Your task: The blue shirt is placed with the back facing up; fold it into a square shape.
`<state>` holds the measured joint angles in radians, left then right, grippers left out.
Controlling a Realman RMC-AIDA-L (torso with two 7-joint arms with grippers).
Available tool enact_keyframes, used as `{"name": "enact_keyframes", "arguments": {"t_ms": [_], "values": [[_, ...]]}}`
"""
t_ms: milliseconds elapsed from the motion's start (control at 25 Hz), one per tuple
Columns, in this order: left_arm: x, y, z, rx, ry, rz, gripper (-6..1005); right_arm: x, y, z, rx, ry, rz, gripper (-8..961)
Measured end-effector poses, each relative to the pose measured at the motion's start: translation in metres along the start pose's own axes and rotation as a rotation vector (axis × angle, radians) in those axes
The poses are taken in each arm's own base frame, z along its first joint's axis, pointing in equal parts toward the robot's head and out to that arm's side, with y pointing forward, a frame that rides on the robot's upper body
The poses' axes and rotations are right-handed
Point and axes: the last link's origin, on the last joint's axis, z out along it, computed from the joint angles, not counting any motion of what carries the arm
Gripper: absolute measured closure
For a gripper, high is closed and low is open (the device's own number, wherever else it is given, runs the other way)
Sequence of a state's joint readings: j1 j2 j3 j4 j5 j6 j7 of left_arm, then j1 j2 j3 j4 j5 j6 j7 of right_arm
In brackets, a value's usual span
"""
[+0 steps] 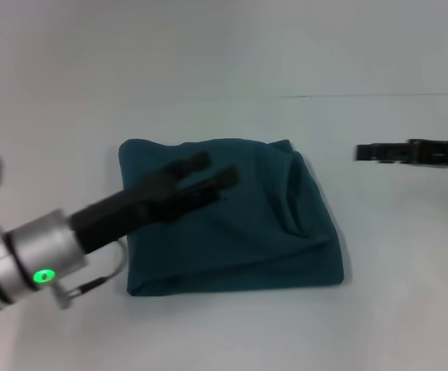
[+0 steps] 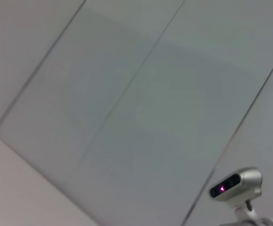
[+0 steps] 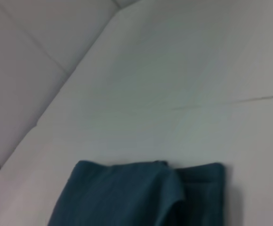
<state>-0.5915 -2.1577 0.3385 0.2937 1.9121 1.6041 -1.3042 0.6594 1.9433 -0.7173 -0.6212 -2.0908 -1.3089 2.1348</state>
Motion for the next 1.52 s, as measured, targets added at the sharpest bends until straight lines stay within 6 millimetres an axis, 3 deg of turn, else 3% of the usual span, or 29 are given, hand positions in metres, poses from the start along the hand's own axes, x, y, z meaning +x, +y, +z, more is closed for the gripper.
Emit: {"name": "enact_keyframes", "arguments": {"t_ms": [320,480,680,1160,1280,1520], "values": [[0.006,-0.008,-0.041,0.038,-0.164,0.2,110,-0.006,0.027,0.047,-0.024,0.104,-0.016,178],[0.003,-0.007,-0.052,0.049,-0.187,0.255,110,-0.005,0.039,0.066,-0.026,0.133,-0.024,206],[-0.003,-0.006,-0.055,0.029,-0.27,0.275,110,0.002,0.045,0.082,0.001,0.164,-0.028,241],[-0.004,-0.006,-0.054,0.021,-0.289,0.28,111,0.011,0.047,0.098,0.039,0.144,-0.025,290],[-0.004,-0.006,-0.054,0.021,-0.288,0.282,110,0.015,0.05,0.105,0.047,0.142,-0.032,427],[-0.004,-0.007,-0.055,0.029,-0.287,0.283,110,0.02,0.053,0.112,0.056,0.145,-0.045,539]]}}
